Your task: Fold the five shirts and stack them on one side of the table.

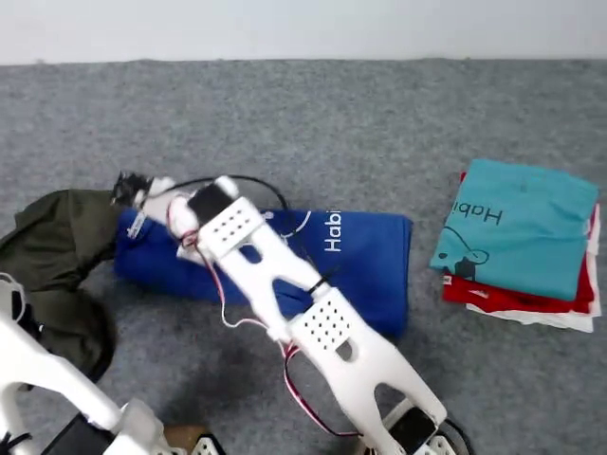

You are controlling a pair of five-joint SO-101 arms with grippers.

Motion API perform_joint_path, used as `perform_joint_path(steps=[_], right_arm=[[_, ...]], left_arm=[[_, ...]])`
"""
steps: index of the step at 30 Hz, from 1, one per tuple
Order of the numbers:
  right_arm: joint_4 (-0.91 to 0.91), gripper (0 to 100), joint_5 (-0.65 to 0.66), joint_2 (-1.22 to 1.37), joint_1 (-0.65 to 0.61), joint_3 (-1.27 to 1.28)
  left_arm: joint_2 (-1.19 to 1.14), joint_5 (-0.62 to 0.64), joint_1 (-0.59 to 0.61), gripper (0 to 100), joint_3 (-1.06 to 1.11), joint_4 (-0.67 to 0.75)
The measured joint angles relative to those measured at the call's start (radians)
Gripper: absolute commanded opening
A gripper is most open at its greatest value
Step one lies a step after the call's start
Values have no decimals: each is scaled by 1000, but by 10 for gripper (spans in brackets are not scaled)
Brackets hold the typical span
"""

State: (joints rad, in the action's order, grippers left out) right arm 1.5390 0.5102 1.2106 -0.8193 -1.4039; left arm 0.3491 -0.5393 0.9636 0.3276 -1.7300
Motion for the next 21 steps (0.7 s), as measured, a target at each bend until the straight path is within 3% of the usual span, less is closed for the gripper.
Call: perform_joint_path(steps=[9,16,21], right_arm=[[49,22,2,0,-57,-84],[-60,22,2,21,-68,-84],[-91,20,2,89,-149,-84]], left_arm=[[0,2,0,23,11,0],[0,3,0,23,11,0],[0,3,0,23,11,0]])
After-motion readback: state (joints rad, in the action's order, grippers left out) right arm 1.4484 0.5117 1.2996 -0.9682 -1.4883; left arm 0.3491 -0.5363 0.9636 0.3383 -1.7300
